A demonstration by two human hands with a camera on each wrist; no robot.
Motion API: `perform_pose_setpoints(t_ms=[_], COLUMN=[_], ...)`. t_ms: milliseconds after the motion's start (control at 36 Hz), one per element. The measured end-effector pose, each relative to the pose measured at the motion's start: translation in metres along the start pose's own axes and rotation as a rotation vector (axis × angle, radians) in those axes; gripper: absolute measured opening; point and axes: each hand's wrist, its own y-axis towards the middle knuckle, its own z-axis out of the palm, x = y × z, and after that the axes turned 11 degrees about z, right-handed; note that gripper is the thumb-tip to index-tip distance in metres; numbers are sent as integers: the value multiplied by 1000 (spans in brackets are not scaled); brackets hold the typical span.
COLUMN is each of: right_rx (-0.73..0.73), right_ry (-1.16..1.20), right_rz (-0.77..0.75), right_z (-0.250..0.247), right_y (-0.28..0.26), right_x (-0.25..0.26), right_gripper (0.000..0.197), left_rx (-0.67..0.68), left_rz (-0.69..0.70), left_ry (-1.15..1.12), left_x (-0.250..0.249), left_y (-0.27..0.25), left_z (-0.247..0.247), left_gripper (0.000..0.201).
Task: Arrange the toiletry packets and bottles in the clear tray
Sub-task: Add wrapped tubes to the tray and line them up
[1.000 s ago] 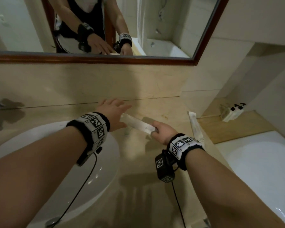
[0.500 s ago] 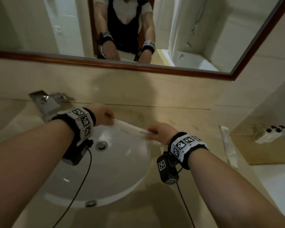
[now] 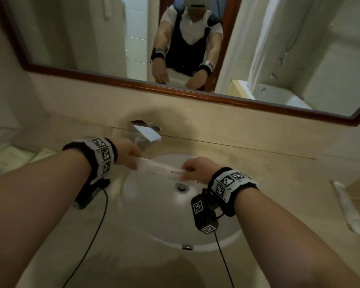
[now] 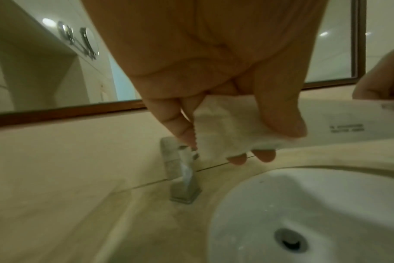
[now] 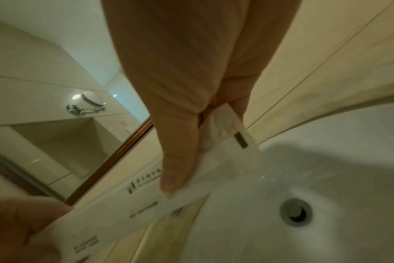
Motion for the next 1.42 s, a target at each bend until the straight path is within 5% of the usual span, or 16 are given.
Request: perform_pose_setpoints(t_ms=[389, 750, 972, 1417], right_rx=[97, 81, 45, 40], right_ry=[48, 39, 110, -54], right_rz=[-200, -255, -166, -152], right_z=[55, 120, 155, 170], right_y=[15, 36, 47, 68], right_x=[203, 331, 373, 390], right_gripper=[30, 27, 21, 24], left_rx=[-33, -9, -86, 8], left_rz=[-228, -419, -490, -459], left_ry=[1, -64, -69, 73], left_x=[181, 307, 343, 361], left_y=[-118, -191, -193, -163], left_z=[18, 58, 81, 96], left_gripper=[36, 39, 34, 23])
